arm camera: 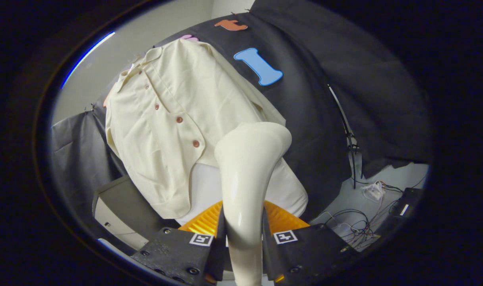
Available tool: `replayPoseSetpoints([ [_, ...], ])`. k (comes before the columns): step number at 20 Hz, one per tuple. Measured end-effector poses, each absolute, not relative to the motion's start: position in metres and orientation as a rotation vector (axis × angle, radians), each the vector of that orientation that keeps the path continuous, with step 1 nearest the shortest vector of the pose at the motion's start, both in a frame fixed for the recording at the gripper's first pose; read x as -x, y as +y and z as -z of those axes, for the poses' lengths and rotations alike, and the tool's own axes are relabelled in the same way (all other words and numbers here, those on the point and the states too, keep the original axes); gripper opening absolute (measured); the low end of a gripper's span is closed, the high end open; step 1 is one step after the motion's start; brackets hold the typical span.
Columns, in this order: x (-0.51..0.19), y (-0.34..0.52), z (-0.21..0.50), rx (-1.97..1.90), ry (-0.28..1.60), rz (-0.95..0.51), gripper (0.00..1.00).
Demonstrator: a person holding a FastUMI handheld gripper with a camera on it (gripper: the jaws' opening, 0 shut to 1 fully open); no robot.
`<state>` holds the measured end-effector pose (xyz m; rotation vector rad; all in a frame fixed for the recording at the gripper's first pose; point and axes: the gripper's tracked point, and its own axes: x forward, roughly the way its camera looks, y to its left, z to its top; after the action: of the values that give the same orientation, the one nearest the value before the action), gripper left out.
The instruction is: Iron the clothes twice with a garment steamer, once on the left side and once on the right side.
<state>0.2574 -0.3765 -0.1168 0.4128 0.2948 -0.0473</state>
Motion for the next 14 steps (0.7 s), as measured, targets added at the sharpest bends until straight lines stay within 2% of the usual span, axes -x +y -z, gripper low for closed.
replayPoseSetpoints([
  [6, -0.215, -0.338, 0.042, -0.323, 0.2, 0.069, 0.4],
  [14, -0.173, -0.244, -0.079, -0.303, 0.056, -0.003, 0.4],
])
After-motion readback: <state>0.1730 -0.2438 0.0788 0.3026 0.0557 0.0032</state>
